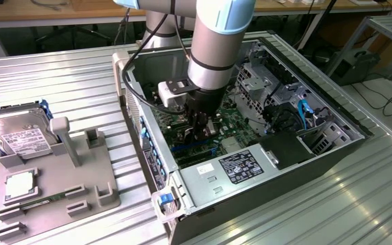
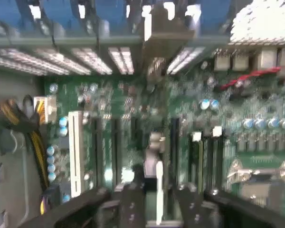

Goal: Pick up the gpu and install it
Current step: 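Insert the gpu into the slot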

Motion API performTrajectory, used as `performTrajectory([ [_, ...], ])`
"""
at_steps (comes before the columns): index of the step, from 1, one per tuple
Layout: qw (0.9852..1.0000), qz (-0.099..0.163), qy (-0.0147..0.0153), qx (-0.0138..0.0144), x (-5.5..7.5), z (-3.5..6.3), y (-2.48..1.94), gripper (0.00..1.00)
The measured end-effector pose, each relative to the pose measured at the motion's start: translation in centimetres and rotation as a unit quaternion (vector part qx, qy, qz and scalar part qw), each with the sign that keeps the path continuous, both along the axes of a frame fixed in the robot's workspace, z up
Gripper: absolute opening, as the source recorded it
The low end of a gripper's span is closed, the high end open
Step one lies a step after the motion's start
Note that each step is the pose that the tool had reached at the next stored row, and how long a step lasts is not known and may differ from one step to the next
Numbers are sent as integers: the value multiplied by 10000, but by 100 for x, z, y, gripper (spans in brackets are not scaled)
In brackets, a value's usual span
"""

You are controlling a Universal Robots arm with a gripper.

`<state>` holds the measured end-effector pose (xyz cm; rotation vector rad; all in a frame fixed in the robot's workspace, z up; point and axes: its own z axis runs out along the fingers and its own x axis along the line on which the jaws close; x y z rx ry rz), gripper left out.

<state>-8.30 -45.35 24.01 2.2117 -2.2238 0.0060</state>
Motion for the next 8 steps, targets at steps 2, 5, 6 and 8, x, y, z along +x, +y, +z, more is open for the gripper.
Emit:
performTrajectory([
  [2,10000,0,6,-2,0,-7,-1,27],
  [5,10000,0,7,-1,0,-11,0,27],
  [6,10000,0,7,-1,0,-11,0,27],
  [8,10000,0,6,0,0,-17,0,27],
])
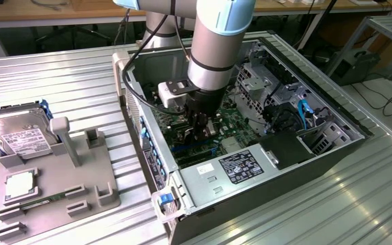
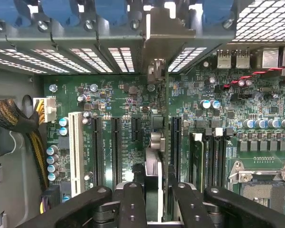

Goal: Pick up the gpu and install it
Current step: 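Insert the gpu into the slot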

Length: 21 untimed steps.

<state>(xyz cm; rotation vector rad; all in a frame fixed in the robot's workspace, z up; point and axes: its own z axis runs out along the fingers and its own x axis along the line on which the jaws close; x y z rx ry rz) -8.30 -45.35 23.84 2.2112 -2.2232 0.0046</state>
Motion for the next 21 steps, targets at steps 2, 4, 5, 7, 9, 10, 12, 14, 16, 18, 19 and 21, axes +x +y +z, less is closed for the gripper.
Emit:
performTrajectory([
  [2,10000,0,9,-4,0,-26,-1,27],
  [4,10000,0,18,-5,0,-74,-1,27],
  [5,10000,0,22,-7,0,-85,-1,27],
  [7,10000,0,21,-4,0,-89,-1,27],
  [9,10000,0,20,-2,0,-91,0,27],
  [10,10000,0,20,-2,0,-91,0,27],
  [12,10000,0,19,-2,0,-91,0,27],
  [14,10000,-1,12,17,1,-103,4,27],
  [16,10000,0,19,-5,0,-71,0,35],
  [18,10000,0,11,-2,0,-11,0,35],
  [19,10000,0,3,-1,0,25,1,35],
  [21,10000,0,-10,-5,0,125,4,35],
])
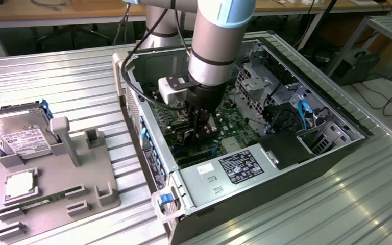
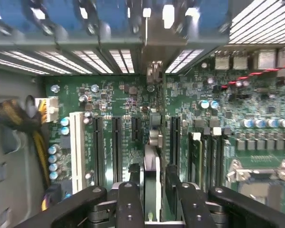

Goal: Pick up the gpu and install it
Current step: 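Insert the gpu into the slot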

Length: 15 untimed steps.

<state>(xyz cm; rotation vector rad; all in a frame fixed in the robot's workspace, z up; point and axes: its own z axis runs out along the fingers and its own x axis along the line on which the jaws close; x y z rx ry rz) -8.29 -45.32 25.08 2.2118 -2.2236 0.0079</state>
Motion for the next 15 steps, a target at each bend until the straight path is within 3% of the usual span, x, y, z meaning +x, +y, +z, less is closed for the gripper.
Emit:
performTrajectory([
  [6,10000,0,-34,1,0,292,5,35],
  [7,10000,0,-43,1,0,386,7,35],
  [11,10000,-1,-49,-2,-2,398,7,33],
  [15,10000,0,-50,-2,-1,398,7,11],
])
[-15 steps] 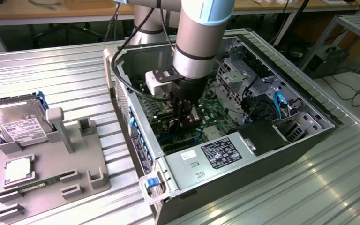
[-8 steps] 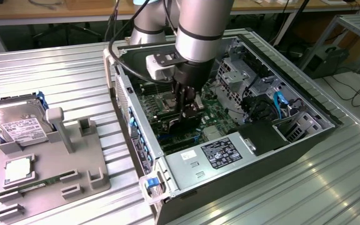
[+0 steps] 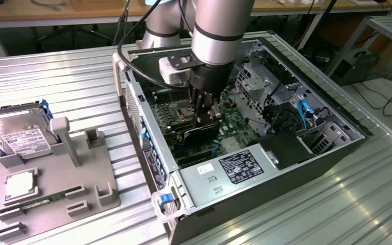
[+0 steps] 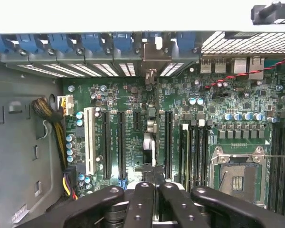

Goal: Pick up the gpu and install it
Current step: 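Insert the gpu into the slot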

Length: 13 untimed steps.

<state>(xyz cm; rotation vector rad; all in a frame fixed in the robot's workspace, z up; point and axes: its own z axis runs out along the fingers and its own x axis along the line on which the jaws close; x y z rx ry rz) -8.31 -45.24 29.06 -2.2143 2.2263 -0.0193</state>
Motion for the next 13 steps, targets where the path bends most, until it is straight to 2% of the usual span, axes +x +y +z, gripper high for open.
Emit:
performTrajectory([
  [13,10000,0,0,0,0,0,0,11],
])
